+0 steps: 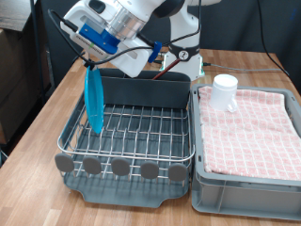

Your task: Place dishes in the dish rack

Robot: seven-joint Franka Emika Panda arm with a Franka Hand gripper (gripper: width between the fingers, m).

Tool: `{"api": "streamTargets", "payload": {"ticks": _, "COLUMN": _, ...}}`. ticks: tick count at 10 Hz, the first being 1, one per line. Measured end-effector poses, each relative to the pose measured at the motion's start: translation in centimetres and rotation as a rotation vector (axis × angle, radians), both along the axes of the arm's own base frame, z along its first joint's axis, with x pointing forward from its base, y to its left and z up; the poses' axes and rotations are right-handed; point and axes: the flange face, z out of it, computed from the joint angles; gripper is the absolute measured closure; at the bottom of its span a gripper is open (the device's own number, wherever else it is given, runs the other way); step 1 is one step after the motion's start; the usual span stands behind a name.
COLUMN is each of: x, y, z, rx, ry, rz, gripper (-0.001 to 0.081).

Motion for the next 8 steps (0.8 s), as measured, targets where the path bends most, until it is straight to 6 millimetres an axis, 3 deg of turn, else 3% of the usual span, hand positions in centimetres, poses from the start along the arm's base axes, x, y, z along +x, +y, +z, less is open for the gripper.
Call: {"api": "streamTargets", "payload": {"ticks": 8, "x": 0.2, "y": -1.7, "z": -3.8, "rx": 0.080, "ry": -0.011, "rz": -0.010, "gripper": 0.0787}}
